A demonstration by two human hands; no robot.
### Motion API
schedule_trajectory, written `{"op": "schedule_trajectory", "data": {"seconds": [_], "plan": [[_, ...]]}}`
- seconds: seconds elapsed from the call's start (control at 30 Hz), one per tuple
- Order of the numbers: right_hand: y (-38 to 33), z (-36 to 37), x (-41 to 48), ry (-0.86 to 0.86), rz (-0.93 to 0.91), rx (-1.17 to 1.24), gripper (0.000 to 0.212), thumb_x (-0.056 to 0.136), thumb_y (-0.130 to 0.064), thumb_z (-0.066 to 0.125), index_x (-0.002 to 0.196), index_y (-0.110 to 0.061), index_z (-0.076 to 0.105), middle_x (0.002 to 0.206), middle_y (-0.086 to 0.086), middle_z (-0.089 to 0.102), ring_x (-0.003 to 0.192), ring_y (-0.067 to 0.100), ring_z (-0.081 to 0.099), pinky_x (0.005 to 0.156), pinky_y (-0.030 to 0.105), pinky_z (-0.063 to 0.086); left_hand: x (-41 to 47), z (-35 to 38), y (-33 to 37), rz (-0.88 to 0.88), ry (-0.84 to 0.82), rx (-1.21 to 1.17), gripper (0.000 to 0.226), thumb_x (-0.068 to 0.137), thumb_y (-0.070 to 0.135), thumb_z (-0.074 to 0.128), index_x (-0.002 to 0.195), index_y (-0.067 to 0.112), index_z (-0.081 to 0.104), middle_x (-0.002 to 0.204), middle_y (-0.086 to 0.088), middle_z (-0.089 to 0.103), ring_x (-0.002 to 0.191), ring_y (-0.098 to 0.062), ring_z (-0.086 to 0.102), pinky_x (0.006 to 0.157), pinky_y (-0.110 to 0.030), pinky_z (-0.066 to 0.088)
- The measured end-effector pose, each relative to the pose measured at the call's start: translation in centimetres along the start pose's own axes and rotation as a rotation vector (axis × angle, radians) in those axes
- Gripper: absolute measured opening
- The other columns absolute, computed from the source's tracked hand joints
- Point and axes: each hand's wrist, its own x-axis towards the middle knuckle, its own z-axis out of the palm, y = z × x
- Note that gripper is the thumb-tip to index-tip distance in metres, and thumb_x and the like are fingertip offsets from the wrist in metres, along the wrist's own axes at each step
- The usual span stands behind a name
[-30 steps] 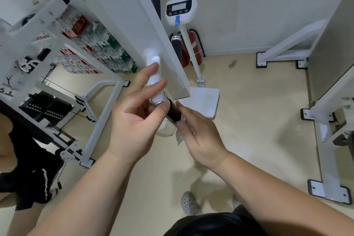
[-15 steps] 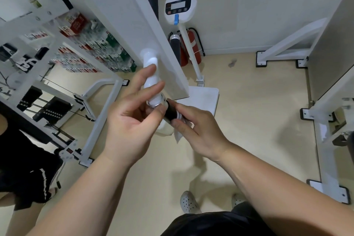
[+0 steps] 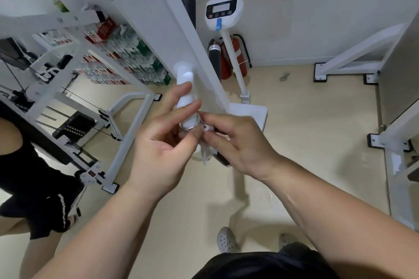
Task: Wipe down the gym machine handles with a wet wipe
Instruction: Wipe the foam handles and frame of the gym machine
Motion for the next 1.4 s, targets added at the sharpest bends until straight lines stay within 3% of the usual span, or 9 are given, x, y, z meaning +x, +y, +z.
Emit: {"op": "schedule_trajectory", "data": {"seconds": [0.13,0.23,0.43,0.5,0.6,0.73,0.93,1.17,1.4], "plan": [[1.3,0.4,-0.4,-0.032,0.132,0.136,0.022,0.093,-0.012,0.07,0.115,-0.009,0.071,0.075,-0.005,0.06,0.066,0.002,0.054,0.068,0.018,0.04,0.2,0.0,0.1,-0.016,-0.007,-0.008,0.056,0.086,-0.018,0.061,0.118,0.028,0.071,0.147,0.006,0.051,0.095,-0.031,0.055,0.068,-0.02,0.048],[3.5,1.2,-2.1,0.001,0.221,0.039,0.023,0.087,-0.027,0.068,0.099,-0.008,0.069,0.079,0.015,0.059,0.075,0.026,0.051,0.068,0.033,0.037,0.3,0.0,0.0,-0.041,0.017,0.033,0.064,0.087,-0.019,0.061,0.115,0.038,0.071,0.147,0.014,0.051,0.1,-0.053,0.057,0.07,-0.025,0.049],[0.6,1.5,-0.5,0.084,0.091,-0.058,0.025,0.085,-0.022,0.075,0.11,-0.025,0.071,0.081,-0.009,0.069,0.08,0.006,0.061,0.071,0.025,0.048,0.1,-0.2,0.4,-0.046,0.009,0.022,0.052,0.086,-0.011,0.062,0.116,0.029,0.071,0.145,0.015,0.052,0.081,-0.012,0.061,0.063,-0.021,0.049],[0.3,1.7,-0.4,0.144,0.054,-0.059,0.035,0.085,-0.022,0.074,0.119,-0.029,0.069,0.088,-0.015,0.07,0.086,0.0,0.063,0.073,0.017,0.047,0.1,0.1,0.5,-0.044,-0.003,-0.003,0.049,0.086,-0.014,0.061,0.117,0.023,0.07,0.145,0.013,0.052,0.079,-0.016,0.065,0.065,-0.019,0.049],[2.4,2.1,-2.0,0.158,0.156,-0.109,0.039,0.082,-0.04,0.067,0.12,-0.029,0.068,0.093,-0.007,0.074,0.088,0.011,0.065,0.078,0.026,0.05,0.2,0.4,0.6,-0.058,-0.012,0.026,0.048,0.087,-0.019,0.061,0.118,0.018,0.067,0.144,0.014,0.052,0.093,-0.054,0.058,0.064,-0.022,0.048],[4.7,1.8,-3.7,0.112,0.281,-0.109,0.028,0.085,-0.025,0.076,0.113,-0.024,0.072,0.087,-0.014,0.071,0.084,0.003,0.063,0.074,0.024,0.046,0.3,0.2,0.7,-0.068,0.002,0.028,0.048,0.088,-0.018,0.061,0.118,0.019,0.066,0.143,0.017,0.053,0.08,-0.012,0.061,0.056,-0.03,0.046],[0.0,1.5,-0.4,0.154,0.104,-0.063,0.033,0.085,-0.019,0.073,0.116,-0.031,0.069,0.087,-0.014,0.07,0.087,0.003,0.064,0.075,0.019,0.048,0.3,0.5,0.9,-0.046,-0.009,0.006,0.05,0.087,-0.021,0.059,0.125,0.012,0.061,0.146,0.0,0.05,0.08,-0.006,0.061,0.062,-0.017,0.049],[4.3,1.6,-3.9,0.085,0.323,-0.177,0.03,0.086,-0.034,0.072,0.116,-0.032,0.069,0.088,-0.007,0.072,0.084,0.014,0.064,0.08,0.039,0.052,0.3,0.3,0.9,-0.078,0.004,0.006,0.048,0.087,-0.016,0.063,0.116,0.022,0.067,0.142,0.018,0.054,0.062,-0.009,0.057,0.057,-0.022,0.047],[-0.2,2.7,-1.6,0.21,0.134,-0.12,0.032,0.091,-0.029,0.068,0.124,-0.03,0.066,0.102,-0.011,0.073,0.095,0.004,0.064,0.081,0.017,0.048,0.1,0.2,0.9,-0.025,-0.028,0.02,0.049,0.086,-0.021,0.061,0.117,0.016,0.066,0.143,0.007,0.052,0.07,-0.002,0.061,0.061,-0.017,0.047]]}}
